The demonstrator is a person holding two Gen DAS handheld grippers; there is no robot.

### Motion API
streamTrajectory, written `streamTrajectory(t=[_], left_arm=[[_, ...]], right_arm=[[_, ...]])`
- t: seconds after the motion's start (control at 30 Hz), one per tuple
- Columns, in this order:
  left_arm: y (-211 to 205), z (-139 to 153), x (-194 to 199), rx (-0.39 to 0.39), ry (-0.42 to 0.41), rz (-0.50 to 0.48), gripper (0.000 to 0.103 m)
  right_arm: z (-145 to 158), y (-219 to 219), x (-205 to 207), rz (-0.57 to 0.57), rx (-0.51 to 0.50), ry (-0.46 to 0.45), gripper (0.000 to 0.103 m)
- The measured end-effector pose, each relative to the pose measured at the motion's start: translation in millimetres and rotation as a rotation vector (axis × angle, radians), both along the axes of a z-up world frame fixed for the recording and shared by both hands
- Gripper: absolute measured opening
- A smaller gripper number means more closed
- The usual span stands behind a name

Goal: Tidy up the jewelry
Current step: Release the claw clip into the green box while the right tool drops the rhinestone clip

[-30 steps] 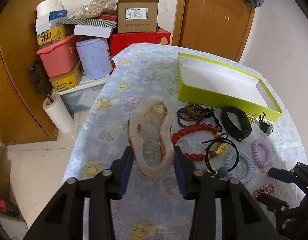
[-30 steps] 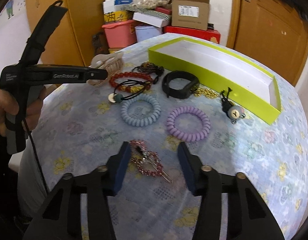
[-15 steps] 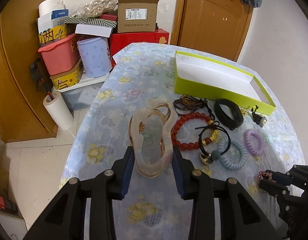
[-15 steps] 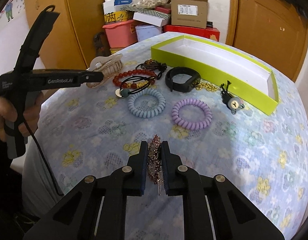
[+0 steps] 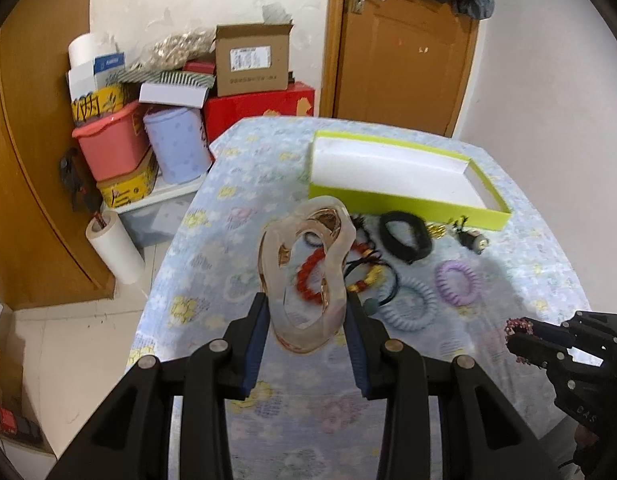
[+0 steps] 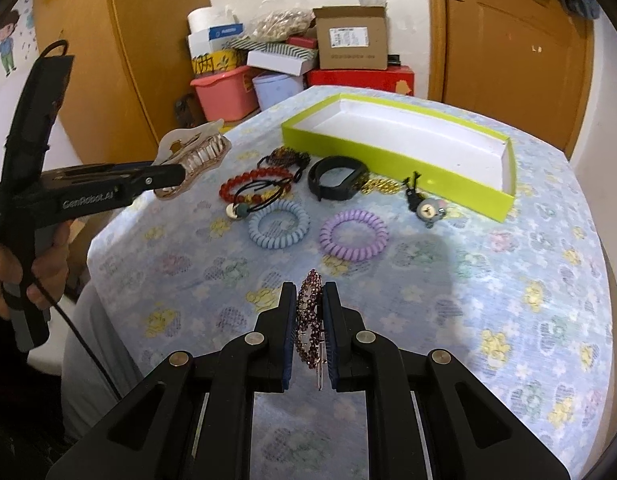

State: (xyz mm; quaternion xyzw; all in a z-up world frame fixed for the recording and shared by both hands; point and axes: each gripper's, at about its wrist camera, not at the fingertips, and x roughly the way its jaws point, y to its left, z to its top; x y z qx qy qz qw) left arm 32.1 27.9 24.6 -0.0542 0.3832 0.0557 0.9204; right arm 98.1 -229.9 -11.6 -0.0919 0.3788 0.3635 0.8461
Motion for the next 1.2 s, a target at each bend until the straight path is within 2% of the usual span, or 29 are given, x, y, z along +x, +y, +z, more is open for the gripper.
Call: streamTrajectory(t=[0.23, 0.5, 0.9, 1.2], left_arm=[[-15.1, 17.5, 14.0, 0.018, -0.031, -0.043, 0.038], [-23.3, 25.9, 49.6, 0.022, -0.048, -0.083, 0.038], [-14.6, 18.7, 136.2, 0.014, -0.025, -0.120, 0.038], [-7.6, 1.2, 204.4, 0.000, 0.027, -0.112, 0.038]], right_arm=[[20.1, -15.3, 12.9, -0.047, 0.015, -0.034, 0.013], [37.3, -25.3, 48.1, -0.097, 0.028, -0.058, 0.013], [38.6, -12.8, 138.9, -0.146, 0.024, -0.057, 0.013], [22.0, -3.1, 214.1, -0.187, -0.017, -0.033, 0.013]])
